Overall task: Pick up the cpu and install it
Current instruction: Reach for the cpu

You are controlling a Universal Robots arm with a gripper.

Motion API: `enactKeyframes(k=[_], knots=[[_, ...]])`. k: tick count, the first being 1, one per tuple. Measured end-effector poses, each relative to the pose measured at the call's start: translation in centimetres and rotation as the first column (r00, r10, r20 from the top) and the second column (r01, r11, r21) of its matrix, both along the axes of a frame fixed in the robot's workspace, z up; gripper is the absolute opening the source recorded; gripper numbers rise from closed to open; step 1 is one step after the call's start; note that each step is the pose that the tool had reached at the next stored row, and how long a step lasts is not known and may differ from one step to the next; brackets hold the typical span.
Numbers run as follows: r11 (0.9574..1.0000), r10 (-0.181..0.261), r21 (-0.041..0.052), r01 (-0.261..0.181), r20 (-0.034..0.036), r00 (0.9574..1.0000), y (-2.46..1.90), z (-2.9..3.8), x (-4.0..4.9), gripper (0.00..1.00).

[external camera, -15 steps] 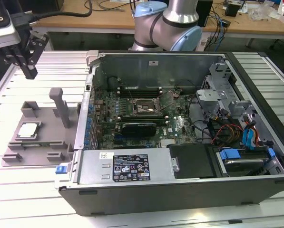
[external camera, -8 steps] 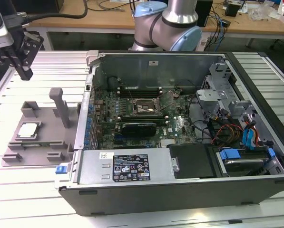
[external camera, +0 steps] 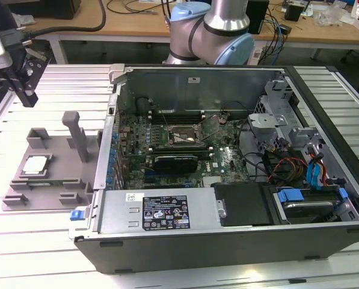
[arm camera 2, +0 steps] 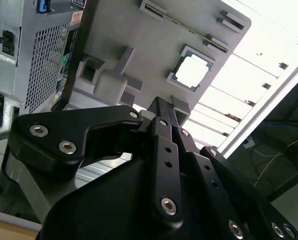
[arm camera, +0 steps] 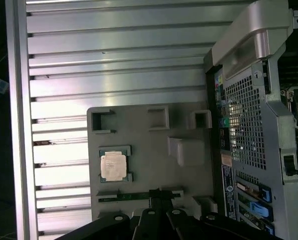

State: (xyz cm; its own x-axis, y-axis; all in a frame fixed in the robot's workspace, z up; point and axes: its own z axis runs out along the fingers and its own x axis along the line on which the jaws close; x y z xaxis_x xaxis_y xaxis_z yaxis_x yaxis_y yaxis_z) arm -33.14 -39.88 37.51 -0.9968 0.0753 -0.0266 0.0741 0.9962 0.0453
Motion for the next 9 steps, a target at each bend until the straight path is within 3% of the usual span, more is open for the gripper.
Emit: enactKeyframes(k=[9], knots=[[1.0, 0.0, 0.0, 0.0, 0.0, 1.0, 0.0, -0.84, -0.6, 0.11]])
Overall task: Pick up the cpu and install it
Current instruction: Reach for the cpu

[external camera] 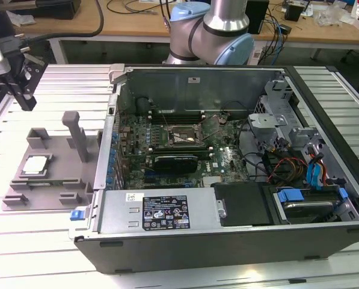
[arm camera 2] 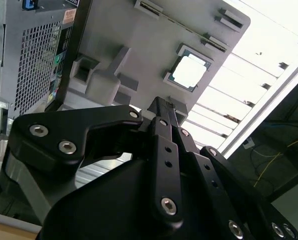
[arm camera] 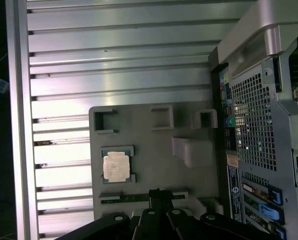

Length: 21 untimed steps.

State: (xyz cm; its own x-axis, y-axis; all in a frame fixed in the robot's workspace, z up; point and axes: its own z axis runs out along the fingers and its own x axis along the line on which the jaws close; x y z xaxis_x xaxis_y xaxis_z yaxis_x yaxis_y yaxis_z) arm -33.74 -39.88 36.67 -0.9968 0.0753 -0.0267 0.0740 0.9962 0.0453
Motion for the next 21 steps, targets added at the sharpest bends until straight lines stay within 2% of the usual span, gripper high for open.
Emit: enactKeyframes(k=[17, 20, 21], knots=[[1.0, 0.0, 0.0, 0.0, 0.0001, 1.0, 0.0, -1.63, -1.22, 0.11], [1.0, 0.0, 0.0, 0.0, 0.0, 1.0, 0.0, -1.98, -1.43, 0.11], [1.0, 0.0, 0.0, 0.0, -0.0001, 1.0, 0.0, -2.31, -1.56, 0.11]])
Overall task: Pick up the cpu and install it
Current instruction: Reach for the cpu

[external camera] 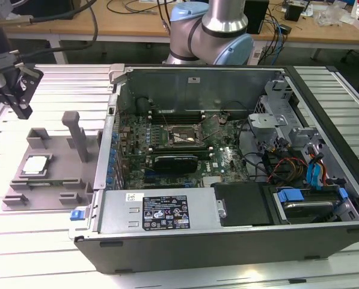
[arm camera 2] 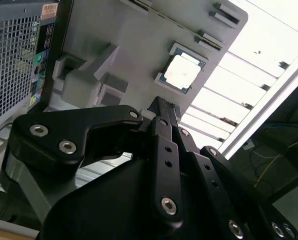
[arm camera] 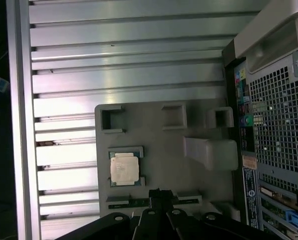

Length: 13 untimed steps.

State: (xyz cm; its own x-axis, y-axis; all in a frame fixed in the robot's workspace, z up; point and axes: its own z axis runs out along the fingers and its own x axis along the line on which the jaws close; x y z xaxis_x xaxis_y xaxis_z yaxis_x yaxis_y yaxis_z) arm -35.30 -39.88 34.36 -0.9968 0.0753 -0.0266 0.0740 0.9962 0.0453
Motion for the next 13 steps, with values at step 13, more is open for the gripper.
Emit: enactKeyframes(k=[13], knots=[[1.0, 0.0, 0.0, 0.0, 0.0, 1.0, 0.28, -1.75, -0.25, 0.11]])
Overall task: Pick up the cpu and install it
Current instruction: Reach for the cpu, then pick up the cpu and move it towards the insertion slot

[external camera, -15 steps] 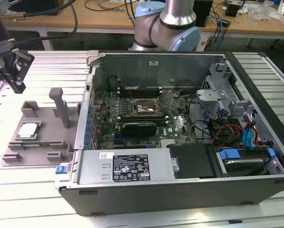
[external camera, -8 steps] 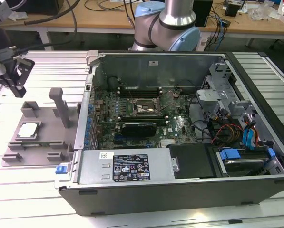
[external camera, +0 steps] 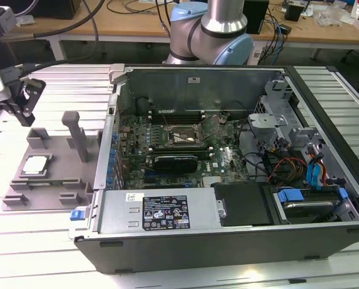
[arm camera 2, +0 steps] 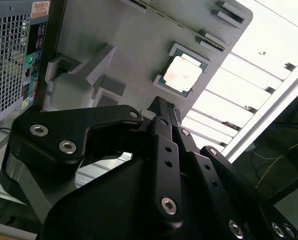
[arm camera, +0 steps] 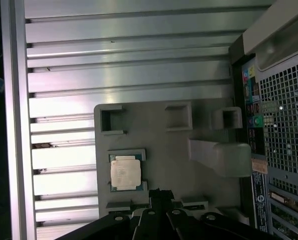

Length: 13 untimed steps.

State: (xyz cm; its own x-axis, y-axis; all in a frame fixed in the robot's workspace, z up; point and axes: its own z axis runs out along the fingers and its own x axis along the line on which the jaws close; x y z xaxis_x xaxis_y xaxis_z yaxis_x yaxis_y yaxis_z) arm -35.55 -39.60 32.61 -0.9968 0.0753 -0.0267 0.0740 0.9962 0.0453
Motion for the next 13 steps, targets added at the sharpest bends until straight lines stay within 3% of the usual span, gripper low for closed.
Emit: enactKeyframes(k=[2, 13], knots=[[1.0, 0.0, 0.0, 0.0, 0.0, 1.0, 0.3, -0.07, -0.01, 0.11], [1.0, 0.0, 0.0, 0.0, 0.0001, 1.0, 0.45, -0.1, -0.01, 0.11]])
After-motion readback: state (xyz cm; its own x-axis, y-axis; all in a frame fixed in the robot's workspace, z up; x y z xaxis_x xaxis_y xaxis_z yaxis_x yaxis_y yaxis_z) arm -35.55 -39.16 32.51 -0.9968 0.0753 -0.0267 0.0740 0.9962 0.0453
